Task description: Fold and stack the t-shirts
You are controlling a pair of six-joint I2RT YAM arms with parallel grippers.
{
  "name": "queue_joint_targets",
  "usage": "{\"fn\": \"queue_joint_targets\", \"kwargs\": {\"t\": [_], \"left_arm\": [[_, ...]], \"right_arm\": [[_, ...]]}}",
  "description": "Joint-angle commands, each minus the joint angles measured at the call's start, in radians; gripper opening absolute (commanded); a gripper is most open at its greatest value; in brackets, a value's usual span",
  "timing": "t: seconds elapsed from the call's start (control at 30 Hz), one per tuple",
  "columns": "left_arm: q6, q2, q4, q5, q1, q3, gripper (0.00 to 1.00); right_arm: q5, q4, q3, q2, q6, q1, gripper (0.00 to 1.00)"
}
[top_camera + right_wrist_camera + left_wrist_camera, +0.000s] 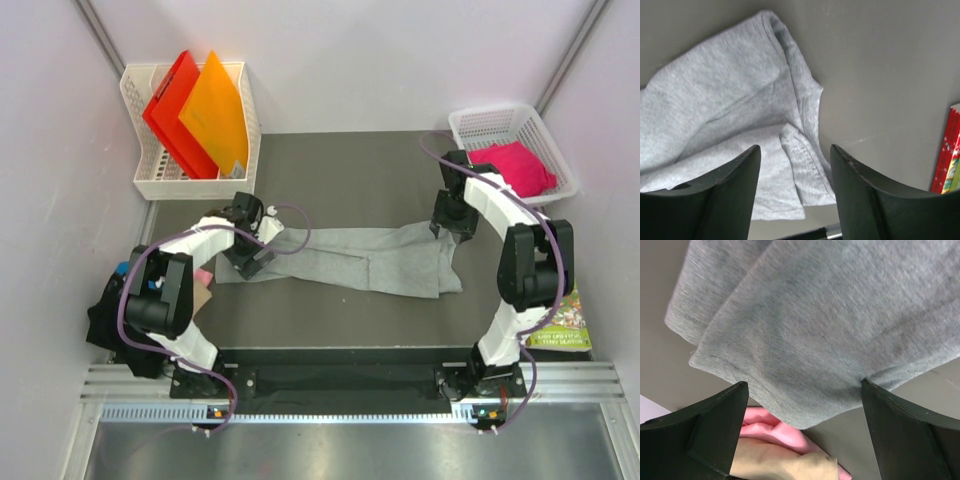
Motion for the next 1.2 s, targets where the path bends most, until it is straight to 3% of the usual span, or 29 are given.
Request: {"fn": "queue_joint_targets", "kwargs": {"t": [0.0,0.33,0.47,0.93,1.07,1.17], "left_arm": [[-0.001,-0.008,-0.080,-0.008,0.009,0.032,0.99],[-0.005,-0.018,-0.083,-0.004,0.009,0.024,0.99],[-0.004,-0.021,-0.077,-0.004,0.009,0.012,0.99],[0.011,-0.024,-0.074,-0.008,0.009,-0.006,0.99],[0.011,-0.022,-0.077,-0.006,0.009,-0.003,0.99],[0.010,-0.021,-0.077,-0.004,0.009,-0.005,0.99]], "right_arm": [[-0.026,0.040,-0.058,-0.086,0.022,0.001,0.55],[-0.100,0.105,-0.095,-0.040,0.054,0.005,0.42],[-0.106,0.112,-0.078,-0.020,0.056,0.007,0.32],[-0.103,0.139,-0.053,0.041,0.056,0.007,0.26],[-0.083,0.141,-0.041,0.041,0.048,0.008,0.34],[-0.086,0.147,-0.038,0.053,0.045,0.007,0.29]]}}
